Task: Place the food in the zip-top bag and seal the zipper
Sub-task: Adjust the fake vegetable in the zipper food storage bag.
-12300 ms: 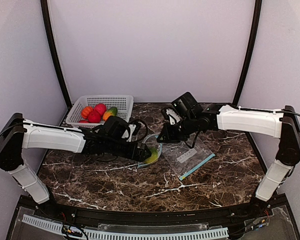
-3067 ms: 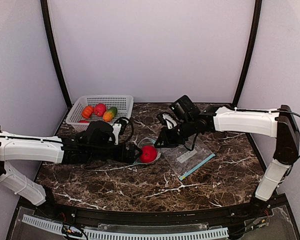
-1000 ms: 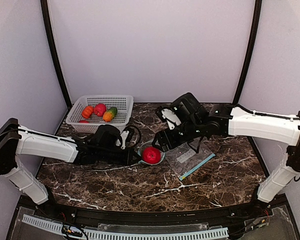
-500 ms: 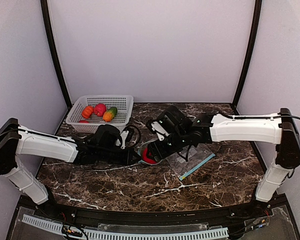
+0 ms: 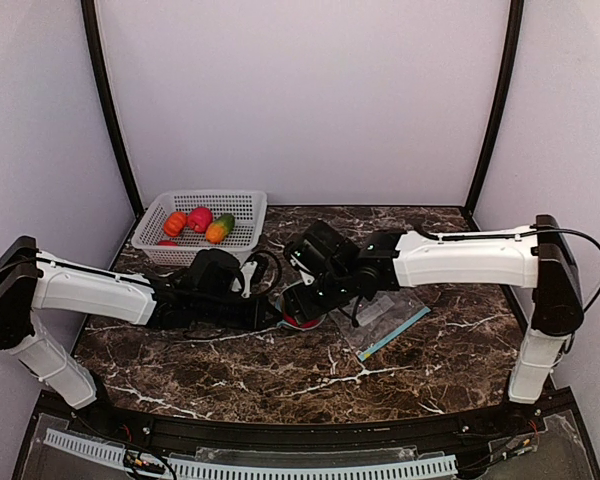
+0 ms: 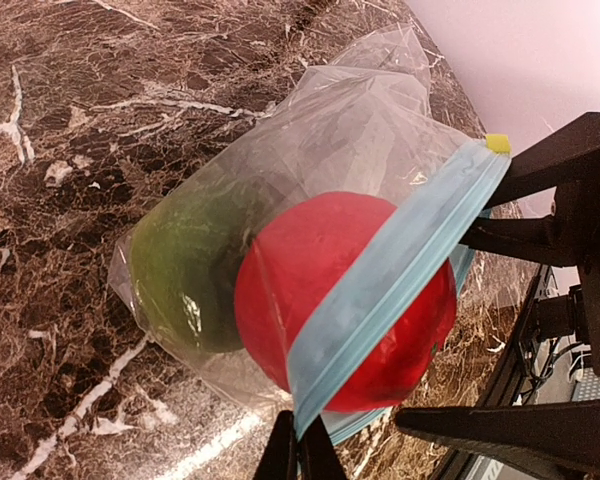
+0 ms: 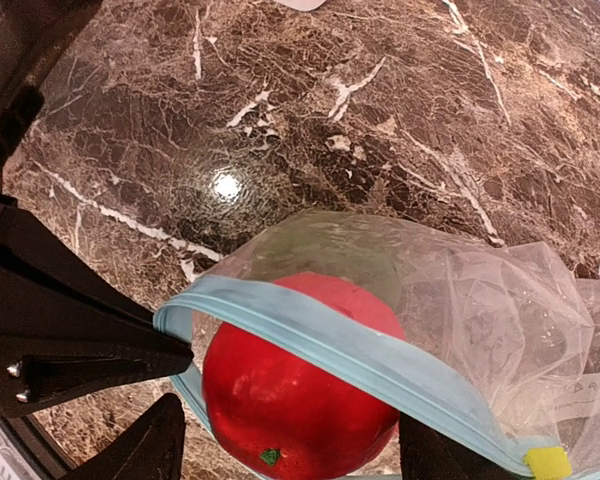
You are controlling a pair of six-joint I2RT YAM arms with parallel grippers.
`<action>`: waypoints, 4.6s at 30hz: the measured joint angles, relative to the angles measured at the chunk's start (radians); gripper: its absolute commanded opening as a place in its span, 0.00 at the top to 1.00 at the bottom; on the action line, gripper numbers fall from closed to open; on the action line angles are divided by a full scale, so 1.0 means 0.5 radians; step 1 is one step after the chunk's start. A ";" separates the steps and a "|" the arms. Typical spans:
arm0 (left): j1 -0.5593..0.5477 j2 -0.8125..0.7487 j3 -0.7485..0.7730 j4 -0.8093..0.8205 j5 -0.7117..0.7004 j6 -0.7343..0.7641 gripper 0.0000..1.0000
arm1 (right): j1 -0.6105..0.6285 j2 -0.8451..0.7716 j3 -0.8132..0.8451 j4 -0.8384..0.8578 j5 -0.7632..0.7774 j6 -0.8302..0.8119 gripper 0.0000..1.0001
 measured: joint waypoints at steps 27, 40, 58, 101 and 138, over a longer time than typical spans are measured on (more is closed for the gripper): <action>0.000 -0.006 0.000 -0.001 0.000 -0.022 0.99 | 0.059 0.150 0.117 -0.137 0.256 0.053 0.53; 0.000 -0.021 0.030 -0.057 0.022 -0.023 0.99 | 0.066 0.130 0.223 -0.227 0.528 -0.024 0.54; 0.008 -0.086 0.031 -0.035 0.114 -0.060 0.99 | 0.066 0.304 0.325 -0.265 0.859 -0.319 0.54; 0.034 -0.127 -0.037 0.019 0.193 -0.073 0.99 | -0.463 -0.102 -0.124 0.116 -0.797 -0.804 0.02; 0.035 -0.088 -0.237 0.641 1.463 0.080 0.99 | -0.399 -0.777 -0.921 0.294 -1.204 -0.383 0.02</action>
